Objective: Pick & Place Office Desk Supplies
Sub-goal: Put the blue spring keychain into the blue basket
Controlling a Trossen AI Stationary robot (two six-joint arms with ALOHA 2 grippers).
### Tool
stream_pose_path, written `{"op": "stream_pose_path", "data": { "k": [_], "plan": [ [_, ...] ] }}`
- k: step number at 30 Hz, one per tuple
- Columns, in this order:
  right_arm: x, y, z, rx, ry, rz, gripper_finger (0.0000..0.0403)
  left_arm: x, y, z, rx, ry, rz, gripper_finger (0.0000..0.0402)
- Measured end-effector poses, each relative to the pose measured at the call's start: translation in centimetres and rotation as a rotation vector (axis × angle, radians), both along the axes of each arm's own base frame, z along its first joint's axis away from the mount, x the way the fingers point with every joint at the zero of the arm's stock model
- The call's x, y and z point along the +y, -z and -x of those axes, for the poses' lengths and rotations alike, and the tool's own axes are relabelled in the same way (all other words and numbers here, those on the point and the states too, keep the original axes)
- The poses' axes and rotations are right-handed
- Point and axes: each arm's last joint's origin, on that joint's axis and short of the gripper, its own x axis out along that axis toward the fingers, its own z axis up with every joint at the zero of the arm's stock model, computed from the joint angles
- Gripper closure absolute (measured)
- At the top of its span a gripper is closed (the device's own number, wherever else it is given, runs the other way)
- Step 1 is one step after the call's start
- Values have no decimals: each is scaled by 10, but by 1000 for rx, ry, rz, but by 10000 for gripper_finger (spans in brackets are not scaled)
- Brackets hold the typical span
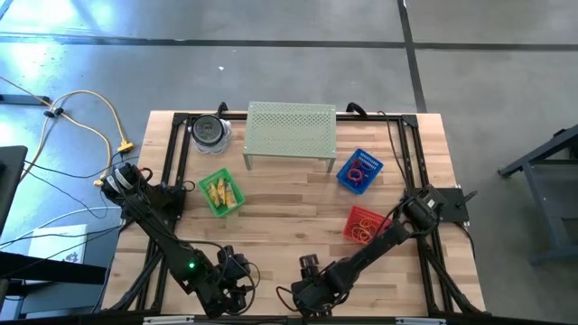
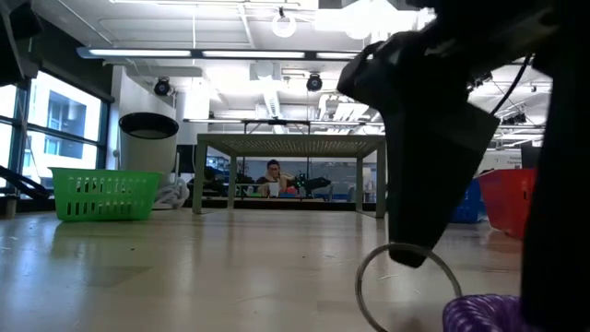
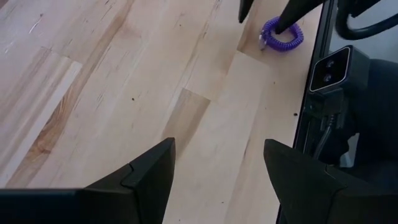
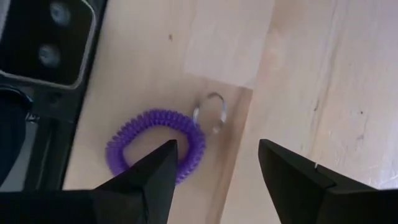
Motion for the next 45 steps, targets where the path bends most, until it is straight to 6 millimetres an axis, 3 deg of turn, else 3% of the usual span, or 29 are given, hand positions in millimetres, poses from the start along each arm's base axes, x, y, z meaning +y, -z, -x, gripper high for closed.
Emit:
{"op": "stream_pose_path", "data": {
  "k": [13,19,26,31,38,45],
  "plan": [
    [-1,30,-7,59,5,-4,205,0,0,0,1,-14,11,163],
    [-1,32,-7,69,3,-9,268,0,0,0,3,-15,11,163],
    [1,32,-6,49,-30,14,381,0,0,0,2,-15,12,163],
    [2,32,-5,40,-25,38,392,0,0,0,1,-15,13,163],
    [13,18,14,-34,-25,195,397,0,0,0,1,-15,13,163],
    [12,-6,44,-8,29,368,398,0,0,0,1,-14,13,163]
  ]
}}
